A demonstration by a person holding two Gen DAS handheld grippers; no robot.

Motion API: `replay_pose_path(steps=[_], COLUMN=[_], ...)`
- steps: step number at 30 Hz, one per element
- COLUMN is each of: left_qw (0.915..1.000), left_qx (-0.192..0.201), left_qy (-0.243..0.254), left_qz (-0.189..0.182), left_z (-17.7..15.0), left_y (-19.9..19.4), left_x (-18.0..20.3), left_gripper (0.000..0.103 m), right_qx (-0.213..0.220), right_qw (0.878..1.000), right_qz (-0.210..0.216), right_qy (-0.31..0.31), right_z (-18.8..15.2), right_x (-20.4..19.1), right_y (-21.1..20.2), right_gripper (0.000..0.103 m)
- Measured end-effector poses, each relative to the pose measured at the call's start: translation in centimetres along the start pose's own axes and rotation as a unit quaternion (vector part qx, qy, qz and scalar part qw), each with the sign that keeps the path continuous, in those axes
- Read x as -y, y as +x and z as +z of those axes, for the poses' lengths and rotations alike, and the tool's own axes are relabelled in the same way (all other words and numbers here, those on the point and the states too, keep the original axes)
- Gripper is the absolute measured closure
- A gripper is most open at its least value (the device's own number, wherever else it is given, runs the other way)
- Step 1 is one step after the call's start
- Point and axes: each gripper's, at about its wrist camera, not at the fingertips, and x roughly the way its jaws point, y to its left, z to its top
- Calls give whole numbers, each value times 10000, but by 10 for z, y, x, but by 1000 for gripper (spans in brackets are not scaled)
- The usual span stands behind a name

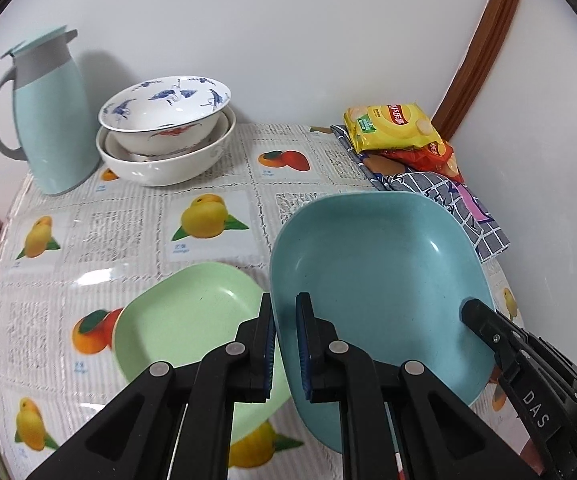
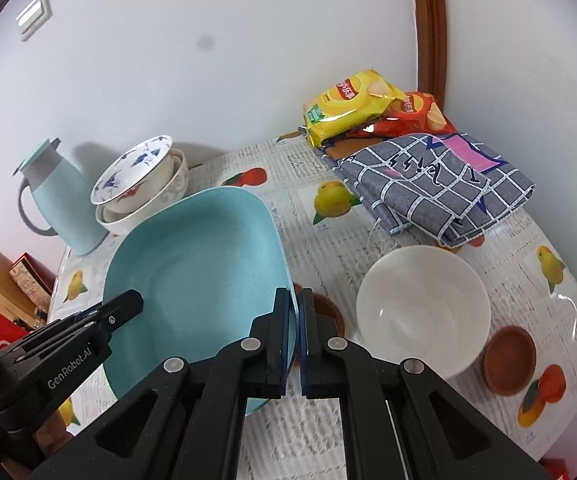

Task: Organize plates and bowls
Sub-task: 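Lift the light blue plate with both grippers and carry it over the green plate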

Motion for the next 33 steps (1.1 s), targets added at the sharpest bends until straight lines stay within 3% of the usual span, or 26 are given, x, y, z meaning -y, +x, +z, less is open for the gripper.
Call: replay_pose_path(steps=[17, 33], left_qw=[9993, 9987], left_qx=[359, 483], left_qy=[7, 67], left_qz=[106, 175], left_z=[-32, -44], left_y=[-72, -92], left_x=[2, 7], left_gripper=[93, 93], right_qx=[240, 333], right_qw=[9993, 9988], right_qz=[301, 346], right_qy=[-30, -17], right_z=[-32, -42], right_x=[-9, -5], right_y=[-63, -83], right_gripper=[99, 99])
